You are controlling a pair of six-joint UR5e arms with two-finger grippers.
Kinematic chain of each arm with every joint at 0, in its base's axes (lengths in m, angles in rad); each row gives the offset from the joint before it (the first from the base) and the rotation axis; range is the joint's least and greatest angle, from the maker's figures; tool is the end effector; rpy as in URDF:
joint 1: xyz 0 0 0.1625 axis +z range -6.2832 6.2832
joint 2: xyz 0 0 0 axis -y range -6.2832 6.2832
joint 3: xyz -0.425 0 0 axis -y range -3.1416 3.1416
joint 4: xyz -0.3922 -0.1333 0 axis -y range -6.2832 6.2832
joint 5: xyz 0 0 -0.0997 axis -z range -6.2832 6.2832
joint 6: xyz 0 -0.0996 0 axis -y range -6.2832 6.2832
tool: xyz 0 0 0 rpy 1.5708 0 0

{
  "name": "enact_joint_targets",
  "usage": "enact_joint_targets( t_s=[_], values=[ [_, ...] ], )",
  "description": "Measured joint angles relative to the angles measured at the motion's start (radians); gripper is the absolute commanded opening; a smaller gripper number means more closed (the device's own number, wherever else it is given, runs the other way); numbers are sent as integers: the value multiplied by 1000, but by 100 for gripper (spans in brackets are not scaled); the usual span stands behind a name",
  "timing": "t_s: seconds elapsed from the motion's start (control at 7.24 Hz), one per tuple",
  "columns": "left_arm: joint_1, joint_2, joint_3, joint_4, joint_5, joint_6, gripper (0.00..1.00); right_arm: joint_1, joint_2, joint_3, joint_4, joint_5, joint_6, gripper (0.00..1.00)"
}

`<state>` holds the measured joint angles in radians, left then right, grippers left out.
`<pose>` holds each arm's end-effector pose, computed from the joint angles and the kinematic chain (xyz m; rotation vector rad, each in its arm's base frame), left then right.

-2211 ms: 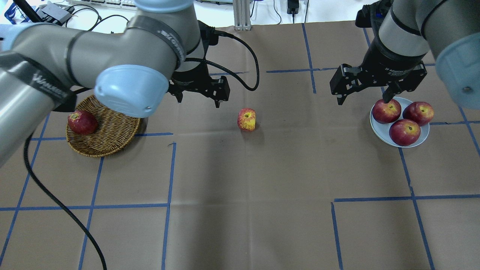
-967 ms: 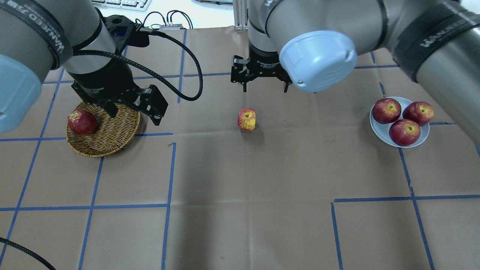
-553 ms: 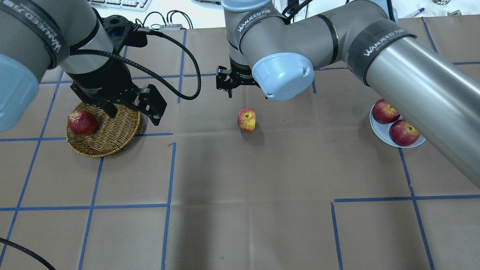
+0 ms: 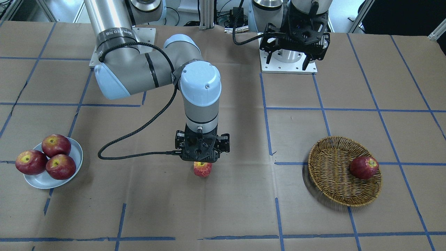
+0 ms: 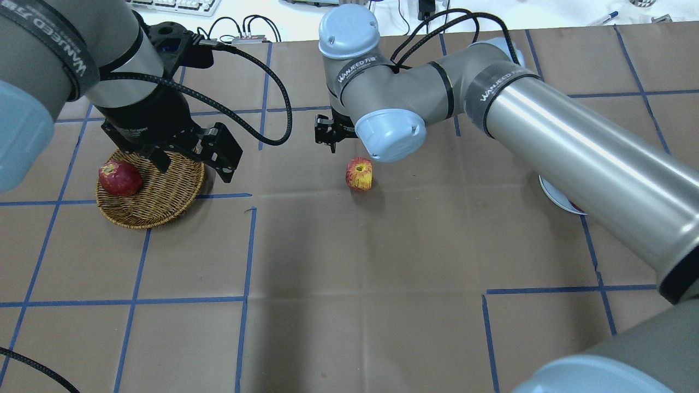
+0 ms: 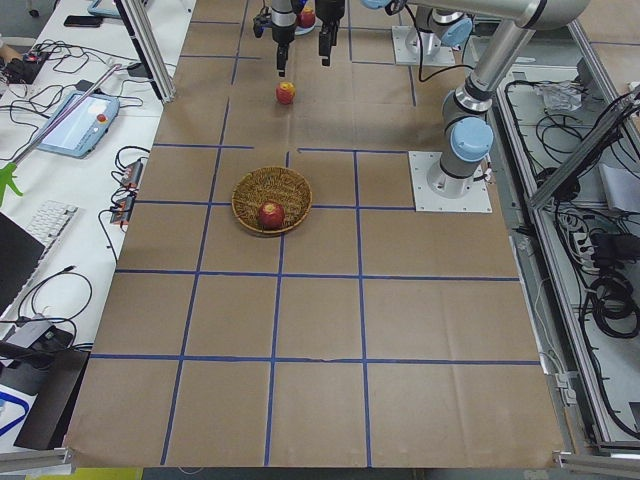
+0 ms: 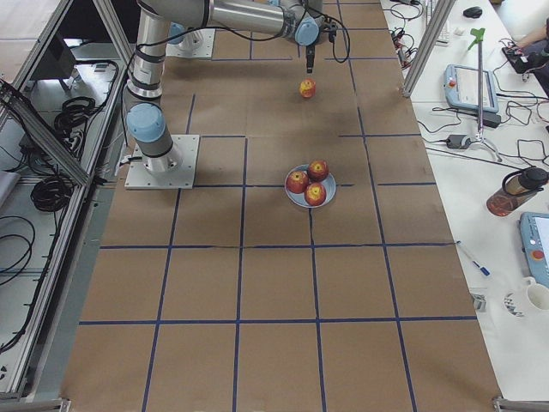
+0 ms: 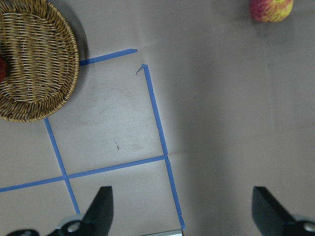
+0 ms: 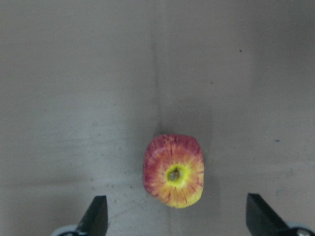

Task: Transfer apple from basket to plate
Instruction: 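Lower the right gripper and close it on the red-yellow apple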

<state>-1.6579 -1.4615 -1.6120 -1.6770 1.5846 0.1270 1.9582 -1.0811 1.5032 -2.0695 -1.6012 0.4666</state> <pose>-0.1698 -0.4276 0.5083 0.3346 3.1100 0.0600 0.3717 -0.5662 0.2852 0.1259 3.1323 -0.1291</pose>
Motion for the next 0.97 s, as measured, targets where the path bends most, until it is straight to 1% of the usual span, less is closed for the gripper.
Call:
enact_joint_targets(
  t_s=[0.55, 0.69, 0.83, 0.97],
  values=[
    [1, 1, -1, -1, 0, -2, 99, -1, 60, 119, -196, -14, -4, 100],
    [1, 1, -1, -1, 0, -3, 99, -1, 69, 130, -214, -13, -1, 90],
    [1, 1, -1, -1, 0, -3, 99, 0, 75, 134, -222, -13, 4, 73],
    [1, 0, -1, -1, 0, -4, 99, 0, 80, 134, -225, -13, 6, 62]
  ],
)
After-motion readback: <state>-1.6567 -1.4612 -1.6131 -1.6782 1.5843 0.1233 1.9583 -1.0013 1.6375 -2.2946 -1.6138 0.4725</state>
